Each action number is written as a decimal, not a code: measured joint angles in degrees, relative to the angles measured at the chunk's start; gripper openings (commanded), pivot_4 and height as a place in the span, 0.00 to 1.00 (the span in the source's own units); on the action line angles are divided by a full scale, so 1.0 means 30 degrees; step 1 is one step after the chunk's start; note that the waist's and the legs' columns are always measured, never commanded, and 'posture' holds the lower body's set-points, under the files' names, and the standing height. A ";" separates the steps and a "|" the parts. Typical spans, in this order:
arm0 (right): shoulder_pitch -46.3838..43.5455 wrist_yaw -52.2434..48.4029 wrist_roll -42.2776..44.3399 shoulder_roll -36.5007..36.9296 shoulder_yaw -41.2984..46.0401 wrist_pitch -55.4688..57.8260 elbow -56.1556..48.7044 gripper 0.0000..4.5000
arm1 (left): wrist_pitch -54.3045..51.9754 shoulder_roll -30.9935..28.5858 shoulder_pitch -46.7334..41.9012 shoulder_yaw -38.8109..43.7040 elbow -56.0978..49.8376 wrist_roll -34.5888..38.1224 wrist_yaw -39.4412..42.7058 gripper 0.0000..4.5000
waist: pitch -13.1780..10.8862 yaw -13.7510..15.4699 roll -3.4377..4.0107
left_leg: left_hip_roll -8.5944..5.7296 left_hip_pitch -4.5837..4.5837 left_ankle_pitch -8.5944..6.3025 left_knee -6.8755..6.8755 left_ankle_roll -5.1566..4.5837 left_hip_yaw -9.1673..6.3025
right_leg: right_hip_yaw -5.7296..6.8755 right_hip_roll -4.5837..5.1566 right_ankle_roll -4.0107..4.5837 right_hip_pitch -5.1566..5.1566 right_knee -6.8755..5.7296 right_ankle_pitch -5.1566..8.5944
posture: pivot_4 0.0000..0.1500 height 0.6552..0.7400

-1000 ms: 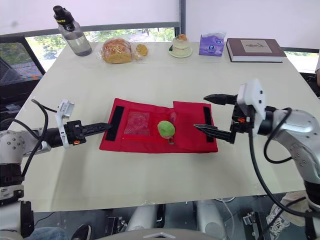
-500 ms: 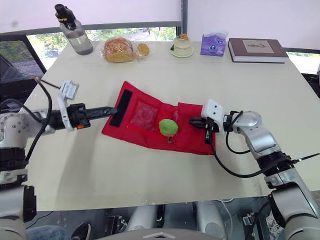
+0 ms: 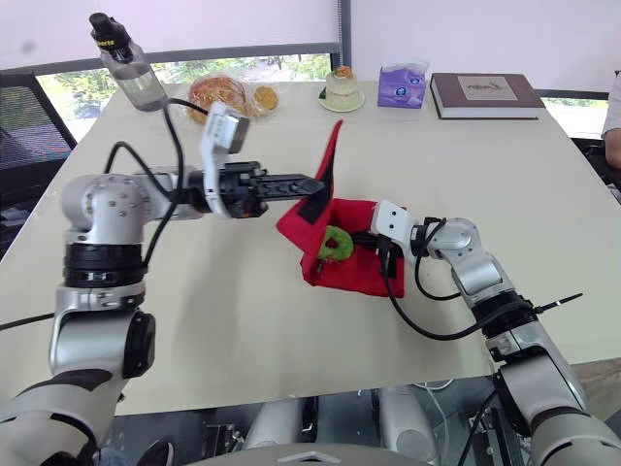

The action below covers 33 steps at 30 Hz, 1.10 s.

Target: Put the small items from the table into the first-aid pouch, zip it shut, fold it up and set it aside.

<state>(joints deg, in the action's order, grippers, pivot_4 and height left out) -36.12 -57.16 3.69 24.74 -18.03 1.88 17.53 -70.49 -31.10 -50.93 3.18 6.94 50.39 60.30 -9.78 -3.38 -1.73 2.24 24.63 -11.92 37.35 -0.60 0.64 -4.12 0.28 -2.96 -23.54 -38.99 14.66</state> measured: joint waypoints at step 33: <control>1.4451 -0.1081 1.0037 0.4328 1.4550 0.5080 -1.1586 0.15 | 0.1398 0.4300 0.0087 -0.3217 0.1859 -0.2677 -0.0597 0.00 | -0.0038 0.0733 0.0102 | -0.0028 0.0024 0.0001 0.0019 -0.0002 -0.0007 | -0.0022 -0.0005 -0.0074 0.0015 0.0036 0.0043 | 1.00 1.00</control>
<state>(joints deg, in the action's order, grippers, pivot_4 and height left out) 7.24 -60.41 33.80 37.72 25.62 17.12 -17.23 -66.30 -18.20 -50.67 -6.47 12.51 42.36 58.51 -9.90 -1.18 -1.42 2.15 24.70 -11.91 37.41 -0.61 0.61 -4.18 0.27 -3.18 -23.50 -38.88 14.79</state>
